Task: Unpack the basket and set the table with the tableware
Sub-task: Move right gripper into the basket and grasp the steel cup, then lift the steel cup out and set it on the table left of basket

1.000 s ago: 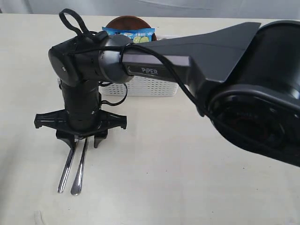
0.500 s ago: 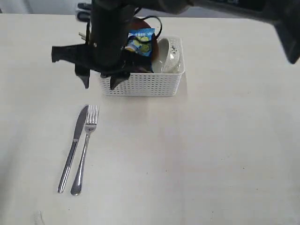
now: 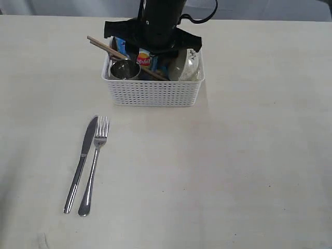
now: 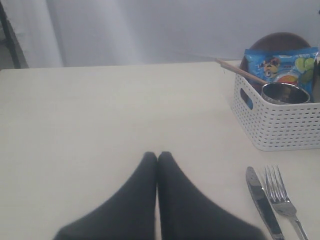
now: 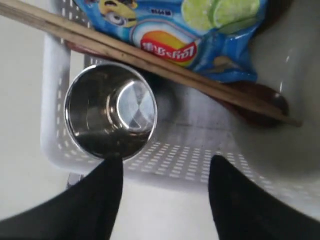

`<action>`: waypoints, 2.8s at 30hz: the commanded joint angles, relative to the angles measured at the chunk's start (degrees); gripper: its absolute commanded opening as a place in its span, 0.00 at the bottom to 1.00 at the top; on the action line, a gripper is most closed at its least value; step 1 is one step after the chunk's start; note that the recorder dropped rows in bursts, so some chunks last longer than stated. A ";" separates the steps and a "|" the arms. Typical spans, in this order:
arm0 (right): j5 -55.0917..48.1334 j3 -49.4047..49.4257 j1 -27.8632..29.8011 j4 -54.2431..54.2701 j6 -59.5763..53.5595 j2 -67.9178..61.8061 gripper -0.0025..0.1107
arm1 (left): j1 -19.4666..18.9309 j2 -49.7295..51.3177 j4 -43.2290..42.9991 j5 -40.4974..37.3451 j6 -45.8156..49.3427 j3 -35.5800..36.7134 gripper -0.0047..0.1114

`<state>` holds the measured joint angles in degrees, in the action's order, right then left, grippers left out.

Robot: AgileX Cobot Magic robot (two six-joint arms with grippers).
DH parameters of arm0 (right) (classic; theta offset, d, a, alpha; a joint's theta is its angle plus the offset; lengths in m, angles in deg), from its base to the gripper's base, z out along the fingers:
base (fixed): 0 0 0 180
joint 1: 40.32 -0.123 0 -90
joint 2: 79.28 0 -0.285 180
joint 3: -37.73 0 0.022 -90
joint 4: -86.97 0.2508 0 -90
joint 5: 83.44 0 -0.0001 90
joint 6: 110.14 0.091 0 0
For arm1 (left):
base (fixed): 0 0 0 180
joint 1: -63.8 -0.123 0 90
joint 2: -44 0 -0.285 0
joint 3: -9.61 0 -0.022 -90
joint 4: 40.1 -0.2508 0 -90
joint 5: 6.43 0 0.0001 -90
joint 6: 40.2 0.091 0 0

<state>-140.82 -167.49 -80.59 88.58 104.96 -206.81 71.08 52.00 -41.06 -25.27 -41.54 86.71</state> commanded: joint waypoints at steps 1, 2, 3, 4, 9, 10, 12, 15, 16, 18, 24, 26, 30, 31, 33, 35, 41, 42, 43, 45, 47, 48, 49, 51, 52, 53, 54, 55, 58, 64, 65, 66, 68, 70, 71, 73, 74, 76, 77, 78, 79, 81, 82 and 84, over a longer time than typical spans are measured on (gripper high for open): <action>4.51 -0.16 0.49 -0.14 -1.49 -1.26 0.47 | 0.39 -0.21 -0.20 0.32 0.03 0.11 0.04; 5.23 -0.16 0.49 -0.05 -1.49 -1.73 0.47 | 0.39 -0.21 -0.20 0.32 0.03 0.11 0.04; 5.63 -0.16 0.54 -0.05 -1.49 -2.15 0.47 | 0.39 -0.21 -0.20 0.32 0.03 0.11 0.04; 5.75 -0.16 0.66 -0.05 -1.49 -2.69 0.47 | 0.39 -0.21 -0.20 0.32 0.03 0.11 0.04; 6.32 -0.16 0.88 -0.17 -2.26 -4.89 0.47 | 0.39 -0.21 -0.20 0.32 0.03 0.11 0.04; 6.75 -0.16 0.88 -0.17 -2.36 -5.14 0.47 | 0.39 -0.21 -0.20 0.32 0.03 0.11 0.04; 7.80 -0.16 0.88 -0.05 -2.57 -5.54 0.47 | 0.39 -0.21 -0.20 0.32 0.03 0.11 0.04; 10.20 -0.16 0.88 -0.05 -3.63 -5.54 0.39 | 0.39 -0.21 -0.20 0.32 0.03 0.11 0.04; 10.75 -0.16 0.88 -0.16 -3.63 -5.54 0.33 | 0.39 -0.21 -0.20 0.32 0.03 0.11 0.04; 11.23 -0.16 0.88 -0.68 -3.63 -5.72 0.21 | 0.39 -0.21 -0.20 0.32 0.03 0.11 0.04; 12.02 -0.16 0.88 -1.61 -4.05 -7.34 0.02 | 0.39 -0.21 -0.20 0.32 0.03 0.11 0.04; 13.46 -0.16 0.88 -1.61 -4.05 -7.75 0.02 | 0.39 -0.21 -0.20 0.32 0.03 0.11 0.04; 14.74 -0.90 1.12 -4.94 -3.06 -7.75 0.02 | 0.39 -0.21 -0.20 0.32 0.03 0.11 0.04; 13.29 -1.81 1.38 -5.90 -3.07 -7.75 0.02 | 0.39 -0.21 -0.20 0.32 0.03 0.11 0.04; 9.38 -3.17 2.39 -8.31 -3.07 -7.83 0.02 | 0.39 -0.21 -0.20 0.32 0.03 0.11 0.04; 4.32 -3.93 3.76 -11.05 -3.07 -7.83 0.02 | 0.39 -0.21 -0.20 0.32 0.03 0.11 0.04; -4.82 -3.91 8.20 -14.74 -4.02 -7.71 0.02 | 0.39 -0.21 -0.05 0.32 0.03 0.11 0.04; -5.30 -3.91 8.48 -14.74 -5.22 -7.48 0.02 | 0.39 -0.21 -0.05 0.32 0.03 0.11 0.04; -5.68 -3.91 8.80 -14.86 -5.94 -7.21 0.02 | 0.39 -0.21 -0.05 0.32 0.03 0.11 0.04; -6.14 -3.91 9.42 -15.67 -6.51 -6.67 0.02 | 0.39 -0.21 -0.05 0.32 0.03 0.11 0.04; -7.13 -3.91 10.22 -16.30 -7.22 -6.14 0.02 | 0.39 -0.21 -0.05 0.32 0.03 0.11 0.04; -7.89 -3.91 10.68 -16.39 -7.35 -6.12 0.02 | 0.39 -0.21 -0.05 0.32 0.03 0.11 0.04; -8.86 -3.91 11.38 -16.51 -7.49 -6.01 0.02 | 0.39 -0.21 -0.05 0.32 0.03 0.11 0.04; -10.68 -3.91 12.27 -16.51 -8.19 -5.89 0.02 | 0.39 -0.21 -0.05 0.32 0.03 0.11 0.04; -11.93 -3.91 13.04 -16.51 -8.77 -5.89 0.02 | 0.39 -0.21 -0.05 0.32 0.03 0.11 0.04; -12.58 -3.91 13.50 -16.51 -9.49 -5.79 0.02 | 0.39 -0.21 -0.05 0.32 0.03 0.11 0.04; -12.58 -3.91 14.06 -16.70 -9.79 -5.68 0.02 | 0.39 -0.21 -0.05 0.32 0.03 0.11 0.04; -12.58 -3.91 14.62 -16.92 -10.31 -5.58 0.02 | 0.39 -0.21 -0.05 0.32 0.03 0.11 0.04; -12.58 -3.91 16.33 -17.34 -11.02 -4.91 0.02 | 0.39 -0.21 -0.05 0.32 0.03 0.11 0.04; -12.58 -3.18 19.27 -18.83 -11.32 -2.34 0.02 | 0.39 -0.21 -0.04 0.32 0.07 0.11 0.04; -12.58 -3.20 19.79 -18.84 -11.54 -1.87 0.02 | 0.39 -0.21 -0.04 0.32 0.07 0.11 0.04; -12.58 -3.20 20.57 -18.70 -12.12 -1.50 0.02 | 0.39 -0.21 -0.04 0.32 0.07 0.11 0.04; -12.58 -3.08 21.68 -18.01 -13.37 -0.50 0.02 | 0.39 -0.21 -0.04 0.32 0.07 0.11 0.04; -12.58 -2.71 22.15 -15.95 -14.38 0.75 0.02 | 0.39 -0.21 -0.04 0.32 0.07 0.11 0.04; -12.58 -2.71 22.15 -14.98 -14.90 1.35 0.02 | 0.39 -0.21 -0.04 0.32 0.07 0.11 0.04; -12.58 -2.71 22.15 -13.27 -16.16 2.53 0.02 | 0.39 -0.21 -0.04 0.32 0.07 0.11 0.04; -12.58 -2.71 22.15 -12.28 -16.30 3.15 0.02 | 0.39 -0.21 -0.04 0.32 0.07 0.11 0.04; -12.58 -2.71 21.88 -10.48 -16.73 4.38 0.02 | 0.39 -0.21 -0.04 0.32 0.07 0.11 0.04; -12.58 -2.82 21.64 -9.30 -17.02 4.92 0.02 | 0.39 -0.21 -0.04 0.32 0.07 0.11 0.04; -12.58 -2.82 21.36 -8.57 -17.37 5.28 0.02 | 0.39 -0.21 -0.04 0.32 0.07 0.11 0.04; -12.58 -2.82 21.21 -7.92 -17.75 5.70 0.02 | 0.39 -0.21 -0.04 0.32 0.07 0.11 0.04; -12.58 -2.82 20.28 -7.27 -18.04 6.55 0.02 | 0.39 -0.21 -0.04 0.32 0.07 0.11 0.04; -12.54 -2.82 19.61 -7.01 -18.48 7.12 0.02 | 0.39 -0.21 -0.04 0.32 0.07 0.11 0.04; -11.35 -2.82 17.23 -7.01 -19.34 8.51 0.02 | 0.39 -0.21 -0.04 0.32 0.07 0.11 0.04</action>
<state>-153.21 -170.31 -61.50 80.87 86.95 -200.14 71.08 52.00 -41.06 -25.27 -41.54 86.71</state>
